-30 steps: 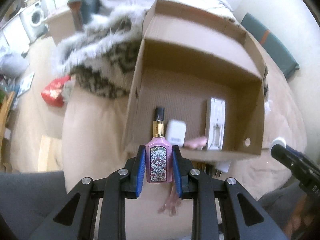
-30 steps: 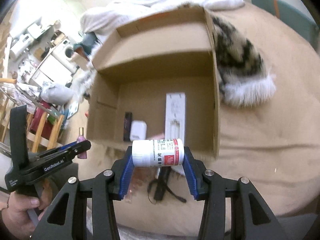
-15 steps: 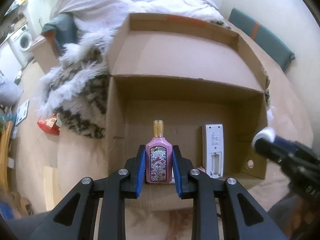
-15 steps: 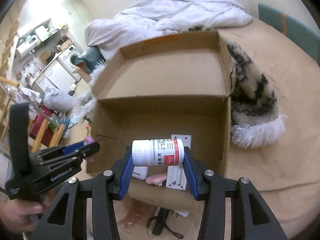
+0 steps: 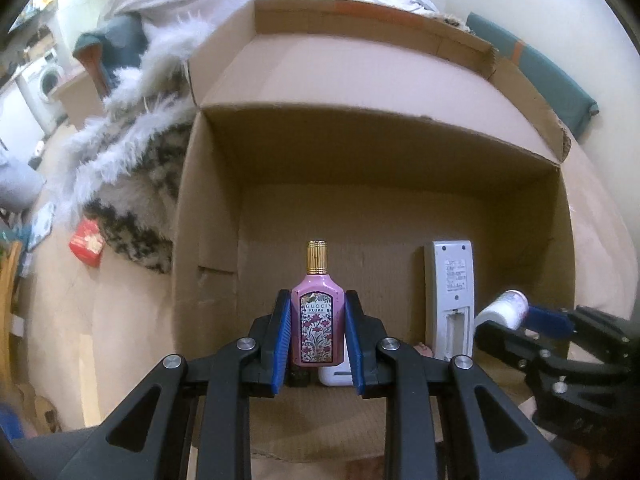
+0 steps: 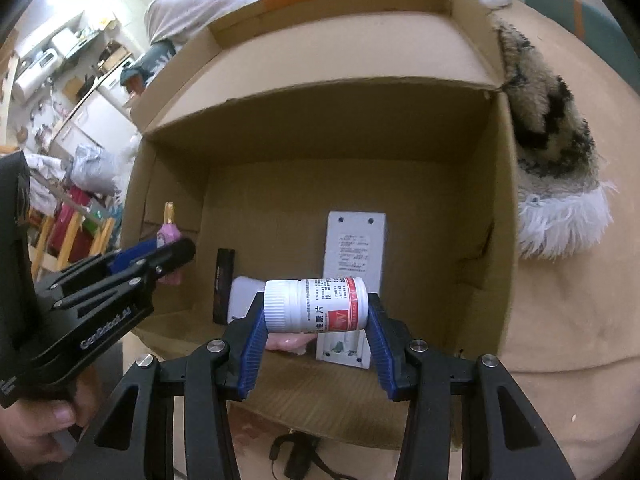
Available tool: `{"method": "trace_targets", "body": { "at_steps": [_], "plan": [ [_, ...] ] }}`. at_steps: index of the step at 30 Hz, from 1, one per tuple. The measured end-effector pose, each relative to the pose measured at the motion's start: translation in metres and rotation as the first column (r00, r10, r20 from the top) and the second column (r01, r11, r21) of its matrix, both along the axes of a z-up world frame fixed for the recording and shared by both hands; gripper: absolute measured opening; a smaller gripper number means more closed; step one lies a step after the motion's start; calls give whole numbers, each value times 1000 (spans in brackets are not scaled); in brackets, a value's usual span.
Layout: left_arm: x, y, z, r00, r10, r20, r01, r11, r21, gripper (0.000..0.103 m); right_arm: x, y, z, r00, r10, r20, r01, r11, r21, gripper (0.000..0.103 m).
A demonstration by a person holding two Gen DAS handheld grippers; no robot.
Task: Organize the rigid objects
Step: 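Lower the perfume into the box with the left tool while the right tool places the white pill bottle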
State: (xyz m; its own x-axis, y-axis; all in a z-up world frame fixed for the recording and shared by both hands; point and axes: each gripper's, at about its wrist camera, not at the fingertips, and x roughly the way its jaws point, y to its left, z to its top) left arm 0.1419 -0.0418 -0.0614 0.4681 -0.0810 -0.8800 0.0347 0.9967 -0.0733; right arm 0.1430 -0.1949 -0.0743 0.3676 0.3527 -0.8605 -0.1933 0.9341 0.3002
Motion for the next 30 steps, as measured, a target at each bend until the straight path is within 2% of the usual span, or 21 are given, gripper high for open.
{"method": "trace_targets", "body": {
  "at_steps": [5,13,17,26,30],
  "plan": [
    [2,-5,-9,1000,-12,-17,12,999,34,23,5,5,-11,999,10,-32,-11,999,-46,49],
    [1,-11,-23,997,-36,-68,40,998,53,23,16,7,-24,996,-10,-87,4,998,-61,49],
    [0,-9,-27,998,-23,-61,26,998,54,23,19,7,-26,995,-18,-102,12,998,-62,49],
    [-6,-12,-27,998,-38,-46,42,996,82,23,18,4,-25,996,-27,-88,22,998,-52,49],
    [-7,-14,-26,998,-38,-50,42,996,81,23,16,2,-17,998,-40,-51,40,999,-8,51]
  ]
}}
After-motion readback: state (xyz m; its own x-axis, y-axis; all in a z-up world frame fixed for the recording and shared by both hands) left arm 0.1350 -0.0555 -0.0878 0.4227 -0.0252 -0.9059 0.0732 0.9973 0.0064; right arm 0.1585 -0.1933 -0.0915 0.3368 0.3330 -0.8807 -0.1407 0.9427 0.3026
